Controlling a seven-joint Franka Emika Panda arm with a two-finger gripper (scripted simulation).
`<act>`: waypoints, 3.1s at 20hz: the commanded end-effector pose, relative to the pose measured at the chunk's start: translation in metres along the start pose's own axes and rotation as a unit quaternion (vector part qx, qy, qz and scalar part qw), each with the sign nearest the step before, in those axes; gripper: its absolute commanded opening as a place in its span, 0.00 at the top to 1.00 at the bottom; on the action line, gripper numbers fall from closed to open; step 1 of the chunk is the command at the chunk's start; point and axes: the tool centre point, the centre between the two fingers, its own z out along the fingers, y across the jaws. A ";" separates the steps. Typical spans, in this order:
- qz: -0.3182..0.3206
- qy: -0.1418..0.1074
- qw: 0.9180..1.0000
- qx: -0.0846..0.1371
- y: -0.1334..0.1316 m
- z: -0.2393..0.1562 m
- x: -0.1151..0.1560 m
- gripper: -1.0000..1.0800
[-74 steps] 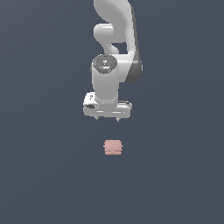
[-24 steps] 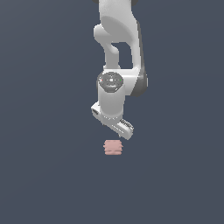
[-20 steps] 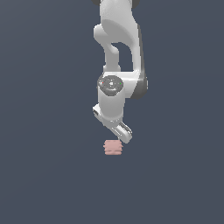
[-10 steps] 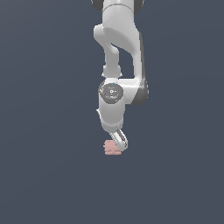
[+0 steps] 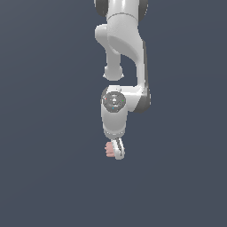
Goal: Pick up the object and move it to a goal position.
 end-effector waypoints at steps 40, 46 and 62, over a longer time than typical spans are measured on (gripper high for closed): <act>0.107 0.004 0.994 0.004 -0.011 0.065 0.001 1.00; 0.107 0.003 0.994 0.010 -0.015 0.055 0.001 1.00; 0.107 0.003 0.994 0.009 0.026 0.043 0.022 1.00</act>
